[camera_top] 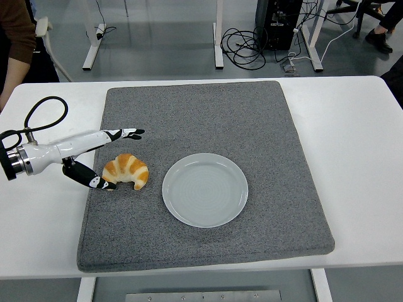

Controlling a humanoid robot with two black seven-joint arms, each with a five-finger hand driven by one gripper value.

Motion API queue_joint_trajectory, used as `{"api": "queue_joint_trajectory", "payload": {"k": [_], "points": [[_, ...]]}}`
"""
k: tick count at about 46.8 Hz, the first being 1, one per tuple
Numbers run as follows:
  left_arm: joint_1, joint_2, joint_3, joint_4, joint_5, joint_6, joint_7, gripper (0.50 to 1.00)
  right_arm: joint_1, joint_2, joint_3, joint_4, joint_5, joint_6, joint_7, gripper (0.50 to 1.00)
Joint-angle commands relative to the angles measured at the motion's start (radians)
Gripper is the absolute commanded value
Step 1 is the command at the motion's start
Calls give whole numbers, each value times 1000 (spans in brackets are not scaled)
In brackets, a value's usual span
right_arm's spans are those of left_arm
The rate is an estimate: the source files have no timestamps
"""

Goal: Place the bread on the plate

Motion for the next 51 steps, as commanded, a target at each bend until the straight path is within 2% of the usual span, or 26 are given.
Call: {"api": "queue_joint_trajectory", "payload": {"k": [1, 14, 27, 31, 51], "points": [[0, -15, 2, 20, -2, 6, 0, 946, 0, 0, 0, 0, 0, 0, 0, 1000], [20, -81, 3, 114, -5, 24, -3, 937, 0, 0, -2, 0, 0, 0, 0, 1000], [50, -136, -3, 186, -5, 35, -31, 937, 0, 0, 0, -2, 0, 0, 0, 1000], [50, -156, -1, 209, -7, 42, -57, 937, 0, 0, -2, -2, 0, 0, 0, 1000], [77, -191, 2, 264, -8, 64, -60, 937, 11, 0, -2, -3, 0, 0, 0, 1000]]}}
